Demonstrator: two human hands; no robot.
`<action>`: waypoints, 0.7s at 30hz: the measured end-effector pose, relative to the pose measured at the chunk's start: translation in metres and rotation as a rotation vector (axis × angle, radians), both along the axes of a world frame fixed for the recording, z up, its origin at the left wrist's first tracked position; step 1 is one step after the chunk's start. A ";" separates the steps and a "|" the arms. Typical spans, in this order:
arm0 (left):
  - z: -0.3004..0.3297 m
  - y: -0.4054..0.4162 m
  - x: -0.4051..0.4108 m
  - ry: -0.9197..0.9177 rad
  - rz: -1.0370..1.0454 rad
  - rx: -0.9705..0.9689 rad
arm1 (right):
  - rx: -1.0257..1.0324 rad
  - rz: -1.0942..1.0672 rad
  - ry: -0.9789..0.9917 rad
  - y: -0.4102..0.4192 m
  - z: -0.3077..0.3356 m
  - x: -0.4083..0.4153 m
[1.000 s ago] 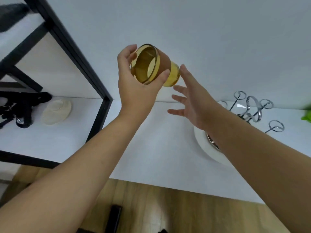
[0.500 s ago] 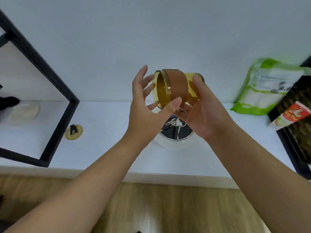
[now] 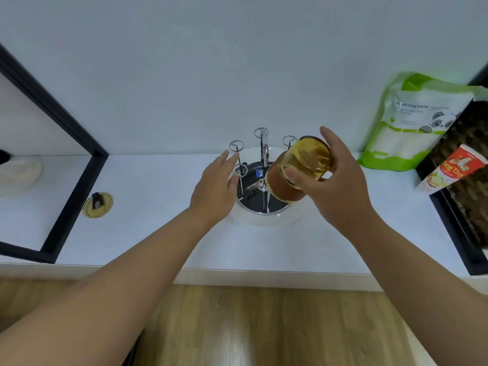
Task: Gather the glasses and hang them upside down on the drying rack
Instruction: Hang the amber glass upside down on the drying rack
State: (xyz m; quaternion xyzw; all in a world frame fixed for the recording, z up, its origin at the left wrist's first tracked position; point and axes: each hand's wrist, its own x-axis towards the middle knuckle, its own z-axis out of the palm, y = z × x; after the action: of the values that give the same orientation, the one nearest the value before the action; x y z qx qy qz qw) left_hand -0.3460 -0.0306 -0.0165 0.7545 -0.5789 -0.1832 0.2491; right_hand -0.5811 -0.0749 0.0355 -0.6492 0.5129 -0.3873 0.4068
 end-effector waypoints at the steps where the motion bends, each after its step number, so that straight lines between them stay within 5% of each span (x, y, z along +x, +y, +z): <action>1: -0.003 -0.002 -0.001 -0.010 -0.009 0.017 | -0.019 0.009 0.028 0.002 -0.003 0.004; 21: -0.017 -0.014 0.001 -0.033 -0.009 -0.093 | -0.068 0.118 0.287 -0.002 -0.073 0.047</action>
State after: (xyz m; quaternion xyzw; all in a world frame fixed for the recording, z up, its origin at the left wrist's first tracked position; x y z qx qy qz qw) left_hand -0.3449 -0.0445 -0.0333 0.7426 -0.5939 -0.1450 0.2736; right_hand -0.5336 -0.0768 -0.0378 -0.7402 0.5132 -0.2831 0.3295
